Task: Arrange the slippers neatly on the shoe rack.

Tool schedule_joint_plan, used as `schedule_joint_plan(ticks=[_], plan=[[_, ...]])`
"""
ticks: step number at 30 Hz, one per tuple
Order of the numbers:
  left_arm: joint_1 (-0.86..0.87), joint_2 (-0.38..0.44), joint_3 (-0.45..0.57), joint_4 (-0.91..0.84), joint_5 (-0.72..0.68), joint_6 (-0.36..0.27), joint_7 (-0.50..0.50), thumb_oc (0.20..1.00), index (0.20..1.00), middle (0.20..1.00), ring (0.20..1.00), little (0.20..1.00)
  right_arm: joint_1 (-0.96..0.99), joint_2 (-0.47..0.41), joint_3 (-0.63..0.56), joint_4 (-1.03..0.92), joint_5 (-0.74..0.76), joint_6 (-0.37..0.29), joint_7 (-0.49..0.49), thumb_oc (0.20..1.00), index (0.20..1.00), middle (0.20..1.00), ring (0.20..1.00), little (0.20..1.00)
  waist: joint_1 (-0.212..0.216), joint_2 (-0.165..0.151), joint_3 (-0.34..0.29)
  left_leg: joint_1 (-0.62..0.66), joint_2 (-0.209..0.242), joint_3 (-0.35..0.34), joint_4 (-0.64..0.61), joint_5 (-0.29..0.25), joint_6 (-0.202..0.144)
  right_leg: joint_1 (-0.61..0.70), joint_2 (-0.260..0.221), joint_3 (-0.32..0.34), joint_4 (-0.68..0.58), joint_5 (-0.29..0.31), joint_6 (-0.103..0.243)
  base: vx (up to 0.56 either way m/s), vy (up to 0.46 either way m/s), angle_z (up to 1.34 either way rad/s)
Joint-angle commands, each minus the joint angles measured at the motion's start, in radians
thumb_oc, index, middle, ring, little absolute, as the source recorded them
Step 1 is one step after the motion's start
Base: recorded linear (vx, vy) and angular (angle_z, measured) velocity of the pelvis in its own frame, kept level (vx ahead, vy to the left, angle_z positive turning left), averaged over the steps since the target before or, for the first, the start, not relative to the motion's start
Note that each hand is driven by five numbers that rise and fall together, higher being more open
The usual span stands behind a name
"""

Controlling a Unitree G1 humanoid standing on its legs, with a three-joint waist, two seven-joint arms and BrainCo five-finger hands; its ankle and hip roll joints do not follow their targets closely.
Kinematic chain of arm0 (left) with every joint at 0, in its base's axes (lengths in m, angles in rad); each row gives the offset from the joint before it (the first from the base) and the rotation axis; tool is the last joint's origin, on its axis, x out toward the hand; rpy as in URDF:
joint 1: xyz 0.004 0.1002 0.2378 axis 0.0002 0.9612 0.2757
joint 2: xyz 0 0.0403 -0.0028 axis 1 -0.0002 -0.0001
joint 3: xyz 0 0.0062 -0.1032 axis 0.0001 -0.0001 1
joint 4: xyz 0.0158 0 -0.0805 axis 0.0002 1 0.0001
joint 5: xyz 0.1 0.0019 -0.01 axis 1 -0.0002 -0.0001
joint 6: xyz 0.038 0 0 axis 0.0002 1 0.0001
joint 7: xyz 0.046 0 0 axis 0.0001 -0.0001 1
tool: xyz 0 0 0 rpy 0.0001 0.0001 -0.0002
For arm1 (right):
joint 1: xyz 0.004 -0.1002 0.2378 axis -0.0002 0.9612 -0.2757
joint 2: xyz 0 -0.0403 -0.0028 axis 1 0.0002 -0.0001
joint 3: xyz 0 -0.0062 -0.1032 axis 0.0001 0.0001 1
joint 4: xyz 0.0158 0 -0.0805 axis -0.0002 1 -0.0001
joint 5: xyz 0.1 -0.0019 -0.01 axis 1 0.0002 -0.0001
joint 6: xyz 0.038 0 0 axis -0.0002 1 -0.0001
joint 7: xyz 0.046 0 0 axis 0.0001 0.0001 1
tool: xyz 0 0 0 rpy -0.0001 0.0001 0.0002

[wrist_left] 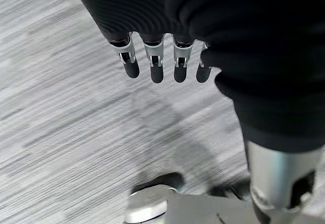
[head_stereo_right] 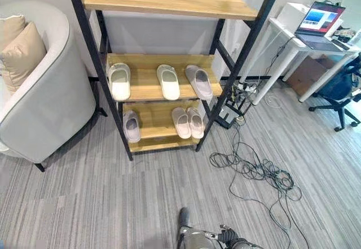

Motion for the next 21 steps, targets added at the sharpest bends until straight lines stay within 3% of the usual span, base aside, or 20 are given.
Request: schedule_joint_plan(ticks=[1, 2, 6, 7, 10, 11, 12, 13, 16, 19, 21], plan=[[-0.081, 0.014, -0.036, -0.008, -0.003, -0.017, 0.006, 1.0, 1.0, 1.0, 1.0, 1.0, -0.045, -0.037, 0.015, -0.006, -0.003, -0.022, -0.019, 1.0, 1.0, 1.0, 1.0, 1.0, -0.013, 0.045, 0.015, 0.033, 0.331, -0.114, -0.274, 0.035, -0.016, 0.028, -0.095, 0.077, 0.063, -0.073, 0.297, 0.2, -0.36, 0.28], [-0.09, 0.01, -0.043, -0.017, -0.005, -0.019, 0.007, 1.0, 1.0, 1.0, 1.0, 1.0, -0.048, -0.039, 0.021, -0.012, -0.005, -0.024, -0.022, 1.0, 1.0, 1.0, 1.0, 1.0, -0.012, 0.048, 0.015, 0.025, 0.344, -0.12, -0.26, 0.039, -0.023, 0.032, -0.084, 0.072, 0.064, -0.087, 0.288, 0.14, -0.293, 0.48], [-0.154, -0.011, -0.11, -0.077, 0.005, -0.024, 0.024, 1.0, 1.0, 1.0, 1.0, 1.0, -0.103, -0.063, 0.047, -0.052, -0.011, -0.041, -0.055, 1.0, 1.0, 1.0, 1.0, 1.0, 0.005, 0.042, 0.055, -0.102, 0.367, -0.103, -0.067, 0.151, -0.053, 0.071, -0.063, 0.042, 0.049, -0.119, 0.253, 0.04, -0.21, 0.01], [-0.169, -0.02, -0.13, -0.099, 0.008, -0.028, 0.034, 1.0, 1.0, 1.0, 1.0, 1.0, -0.121, -0.084, 0.048, -0.075, -0.011, -0.049, -0.069, 1.0, 1.0, 1.0, 1.0, 1.0, 0.008, 0.042, 0.07, -0.149, 0.384, -0.006, -0.046, 0.146, -0.042, 0.108, -0.068, 0.015, 0.032, -0.147, 0.242, 0.07, -0.196, 0.62], [-0.17, -0.03, -0.137, -0.093, 0.018, -0.029, 0.041, 1.0, 1.0, 1.0, 1.0, 1.0, -0.131, -0.095, 0.053, -0.095, -0.019, -0.056, -0.075, 1.0, 1.0, 1.0, 1.0, 1.0, 0.01, 0.047, 0.069, -0.181, 0.351, 0.052, -0.137, 0.116, -0.036, 0.139, -0.082, -0.013, 0.019, -0.159, 0.245, 0.12, -0.053, 0.87], [-0.165, -0.032, -0.137, -0.082, 0.029, -0.029, 0.042, 1.0, 1.0, 1.0, 1.0, 1.0, -0.139, -0.094, 0.058, -0.1, -0.023, -0.059, -0.082, 1.0, 1.0, 1.0, 1.0, 1.0, 0.014, 0.054, 0.07, -0.218, 0.303, 0.07, -0.167, 0.132, -0.03, 0.158, -0.084, -0.028, 0.009, -0.162, 0.248, 0.09, 0.012, 0.76], [-0.165, -0.032, -0.137, -0.082, 0.029, -0.03, 0.042, 1.0, 1.0, 1.0, 1.0, 1.0, -0.139, -0.094, 0.058, -0.1, -0.023, -0.06, -0.082, 1.0, 1.0, 1.0, 1.0, 1.0, 0.013, 0.054, 0.07, -0.217, 0.302, 0.069, -0.167, 0.132, -0.029, 0.159, -0.085, -0.029, 0.009, -0.163, 0.248, 0.11, 0.017, 0.41], [-0.157, -0.034, -0.128, -0.071, 0.03, -0.028, 0.042, 1.0, 1.0, 1.0, 1.0, 1.0, -0.145, -0.086, 0.067, -0.097, -0.034, -0.06, -0.087, 1.0, 1.0, 1.0, 1.0, 1.0, 0.027, 0.06, 0.069, -0.247, 0.251, 0.069, -0.166, 0.141, -0.023, 0.172, -0.075, -0.02, -0.002, -0.167, 0.251, 0.08, 0.026, 0.18], [-0.133, -0.032, -0.107, -0.051, 0.019, -0.026, 0.047, 1.0, 1.0, 1.0, 1.0, 1.0, -0.146, -0.069, 0.093, -0.095, -0.066, -0.058, -0.085, 1.0, 1.0, 1.0, 1.0, 1.0, 0.058, 0.072, 0.068, -0.241, 0.217, 0.017, -0.186, 0.149, -0.016, 0.184, -0.06, 0.004, 0.006, -0.177, 0.248, 0.09, 0.063, -0.33], [-0.108, -0.022, -0.078, -0.01, 0.024, -0.017, 0.046, 1.0, 1.0, 1.0, 1.0, 1.0, -0.134, -0.05, 0.13, -0.088, -0.123, -0.056, -0.075, 1.0, 1.0, 1.0, 1.0, 1.0, 0.073, 0.064, 0.038, -0.17, 0.199, -0.051, -0.267, 0.157, 0.008, 0.216, -0.056, 0.002, 0.017, -0.189, 0.249, 0.16, 0.079, -0.35], [-0.103, -0.02, -0.074, -0.008, 0.027, -0.016, 0.045, 1.0, 1.0, 1.0, 1.0, 1.0, -0.133, -0.039, 0.139, -0.087, -0.129, -0.054, -0.068, 1.0, 1.0, 1.0, 1.0, 1.0, 0.075, 0.059, 0.025, -0.149, 0.202, -0.043, -0.281, 0.154, 0.014, 0.229, -0.062, 0.001, 0.017, -0.192, 0.254, 0.15, 0.111, 0.16]])
